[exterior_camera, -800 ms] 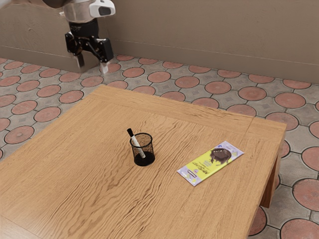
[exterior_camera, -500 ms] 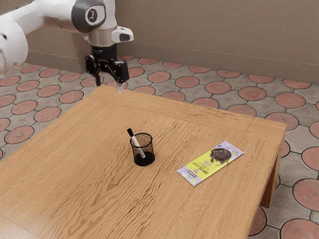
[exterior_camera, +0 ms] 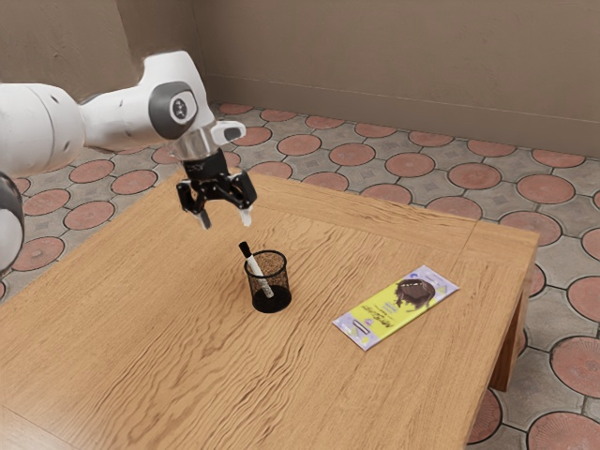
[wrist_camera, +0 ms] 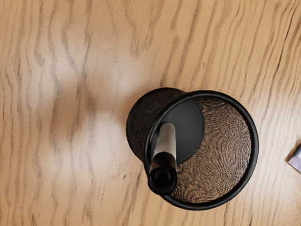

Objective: Take the marker out of the pen holder and place it to the left of the pen holder.

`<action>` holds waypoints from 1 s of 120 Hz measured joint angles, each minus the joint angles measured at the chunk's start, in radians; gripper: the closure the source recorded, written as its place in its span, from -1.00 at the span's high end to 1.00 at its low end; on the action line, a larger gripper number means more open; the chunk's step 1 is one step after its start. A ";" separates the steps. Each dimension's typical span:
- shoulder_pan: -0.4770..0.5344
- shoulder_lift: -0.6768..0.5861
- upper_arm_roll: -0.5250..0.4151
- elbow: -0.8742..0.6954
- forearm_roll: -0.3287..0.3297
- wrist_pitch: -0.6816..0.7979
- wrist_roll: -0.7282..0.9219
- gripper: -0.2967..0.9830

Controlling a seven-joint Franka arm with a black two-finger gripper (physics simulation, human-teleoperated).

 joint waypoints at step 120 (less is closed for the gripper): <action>-0.001 0.041 -0.029 -0.138 -0.091 0.309 0.171 -0.12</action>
